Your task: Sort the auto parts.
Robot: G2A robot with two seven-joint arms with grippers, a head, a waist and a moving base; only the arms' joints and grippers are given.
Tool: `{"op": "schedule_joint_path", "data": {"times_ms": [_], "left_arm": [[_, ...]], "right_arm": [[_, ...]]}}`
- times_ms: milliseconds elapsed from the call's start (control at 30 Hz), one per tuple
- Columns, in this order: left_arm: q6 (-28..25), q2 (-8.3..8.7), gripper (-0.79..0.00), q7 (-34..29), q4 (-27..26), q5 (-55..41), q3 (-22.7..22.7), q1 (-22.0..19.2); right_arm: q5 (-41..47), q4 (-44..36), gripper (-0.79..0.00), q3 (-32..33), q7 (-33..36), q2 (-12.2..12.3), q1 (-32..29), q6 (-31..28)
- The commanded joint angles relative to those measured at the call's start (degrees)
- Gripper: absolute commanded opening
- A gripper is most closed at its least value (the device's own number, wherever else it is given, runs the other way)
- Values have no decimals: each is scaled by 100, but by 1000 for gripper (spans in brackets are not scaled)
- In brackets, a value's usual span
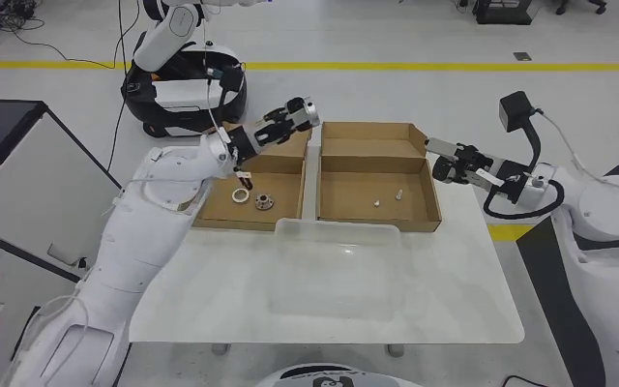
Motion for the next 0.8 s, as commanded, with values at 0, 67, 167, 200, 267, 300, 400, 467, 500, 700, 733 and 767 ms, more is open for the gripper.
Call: {"op": "schedule_joint_path", "data": {"times_ms": [0,67,167,200,267,300,400,467,500,700,733,767], "left_arm": [[219,-2,-785,12,65,141,1,11],[374,-2,-785,-6,121,324,7,3],[551,-10,-785,-60,191,471,39,-5],[568,-11,-785,-63,206,530,42,-17],[568,-11,-785,-63,206,530,42,-17],[568,-11,-785,-63,206,530,42,-17],[568,-11,-785,-63,206,530,42,-17],[568,-11,-785,-63,206,530,42,-17],[565,-12,-785,-52,192,535,43,-9],[1578,-17,-785,-237,215,1165,139,-83],[1782,-25,-785,-295,206,1358,209,-141],[1933,-38,-785,-396,249,1439,286,-172]], "right_arm": [[0,0,0,0,0,0,0,0],[0,0,0,0,0,0,0,0],[0,0,0,0,0,0,0,0],[0,0,0,0,0,0,0,0],[0,0,0,0,0,0,0,0],[0,0,0,0,0,0,0,0],[0,0,0,0,0,0,0,0],[0,0,0,0,0,0,0,0],[0,0,0,0,0,0,0,0],[0,0,0,0,0,0,0,0],[0,0,0,0,0,0,0,0],[0,0,0,0,0,0,0,0]]}}
